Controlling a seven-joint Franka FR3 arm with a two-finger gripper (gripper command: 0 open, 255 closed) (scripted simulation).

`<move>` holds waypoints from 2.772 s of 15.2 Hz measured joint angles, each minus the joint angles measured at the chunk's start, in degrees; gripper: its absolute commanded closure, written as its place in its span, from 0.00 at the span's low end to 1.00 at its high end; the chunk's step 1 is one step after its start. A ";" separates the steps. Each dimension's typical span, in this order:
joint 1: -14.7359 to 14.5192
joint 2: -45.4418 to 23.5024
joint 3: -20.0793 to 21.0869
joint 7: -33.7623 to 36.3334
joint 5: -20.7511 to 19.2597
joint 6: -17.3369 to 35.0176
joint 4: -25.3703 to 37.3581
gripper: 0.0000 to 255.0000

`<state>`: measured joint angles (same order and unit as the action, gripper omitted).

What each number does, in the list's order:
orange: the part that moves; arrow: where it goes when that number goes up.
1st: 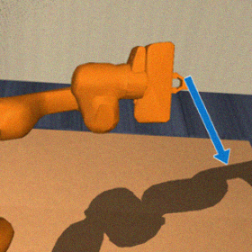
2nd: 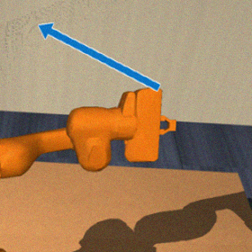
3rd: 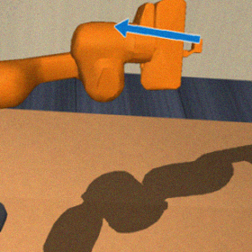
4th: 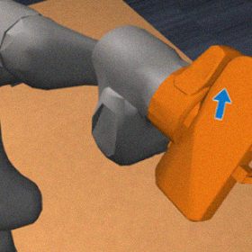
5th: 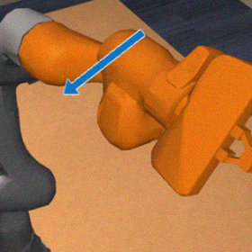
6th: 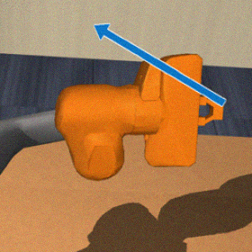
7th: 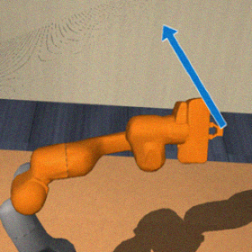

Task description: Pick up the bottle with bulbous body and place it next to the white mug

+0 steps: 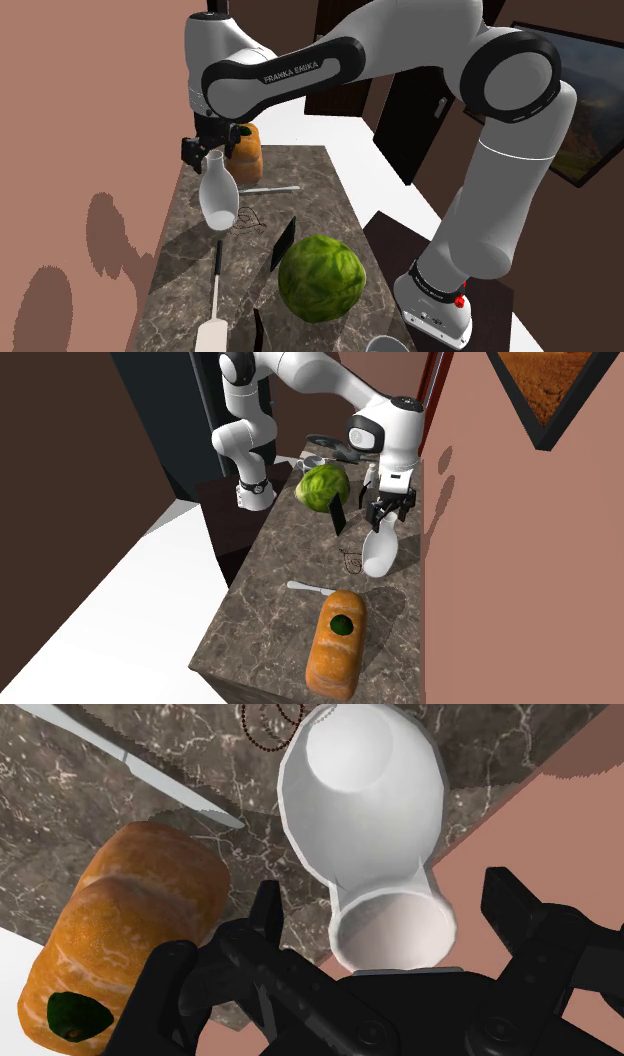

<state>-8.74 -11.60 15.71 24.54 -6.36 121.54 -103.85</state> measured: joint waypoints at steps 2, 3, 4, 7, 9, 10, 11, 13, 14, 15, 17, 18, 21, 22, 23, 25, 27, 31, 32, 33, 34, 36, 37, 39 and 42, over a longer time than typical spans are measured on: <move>0.00 0.00 0.00 0.00 0.00 0.03 -0.03 0.00; 0.00 0.00 0.00 0.00 0.00 0.03 -0.03 1.00; 0.00 0.00 0.00 0.00 0.00 0.03 -0.03 1.00; 0.00 0.00 0.00 0.00 0.00 0.03 -0.04 1.00; 0.00 0.00 0.00 0.00 0.00 0.03 -0.04 1.00; 0.00 0.01 0.00 0.00 0.00 0.03 -0.04 1.00; 0.00 0.01 0.00 0.00 0.00 0.03 -0.04 1.00; 0.00 0.01 0.00 0.00 0.00 0.04 -0.04 1.00; 0.00 0.08 0.01 -0.04 0.04 -0.31 0.22 1.00; 0.00 0.17 0.03 -0.08 0.10 -0.81 0.62 1.00; 0.04 0.59 0.06 -0.26 0.29 -1.88 1.32 1.00; 0.11 0.56 0.03 -0.46 0.35 -2.63 2.10 1.00; 0.07 1.09 0.12 -0.64 0.60 -5.10 4.07 1.00; 0.05 1.25 0.15 -0.66 0.66 -5.73 4.56 1.00; 0.03 1.30 0.17 -0.70 0.70 -6.47 5.25 1.00; 0.00 1.45 0.21 -0.79 0.79 -7.93 6.57 1.00; -0.01 1.61 0.24 -0.91 0.89 -9.50 7.97 1.00; -0.03 1.98 0.29 -1.15 1.08 -12.37 10.49 1.00; -0.03 2.05 0.29 -1.21 1.12 -13.13 11.20 1.00; -0.06 1.97 0.31 -1.23 1.12 -13.86 12.01 1.00; -0.16 1.94 0.37 -1.14 1.10 -14.69 12.86 1.00; -0.16 1.92 0.37 -1.31 1.15 -16.45 14.66 1.00; -0.21 1.91 0.40 -1.29 1.14 -17.11 15.33 1.00; -0.22 1.67 0.39 -1.44 1.11 -18.62 17.06 1.00; -0.41 1.14 0.46 -1.41 0.97 -20.95 19.90 1.00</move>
<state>-9.15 -10.46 16.17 23.13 -5.39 100.59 -83.96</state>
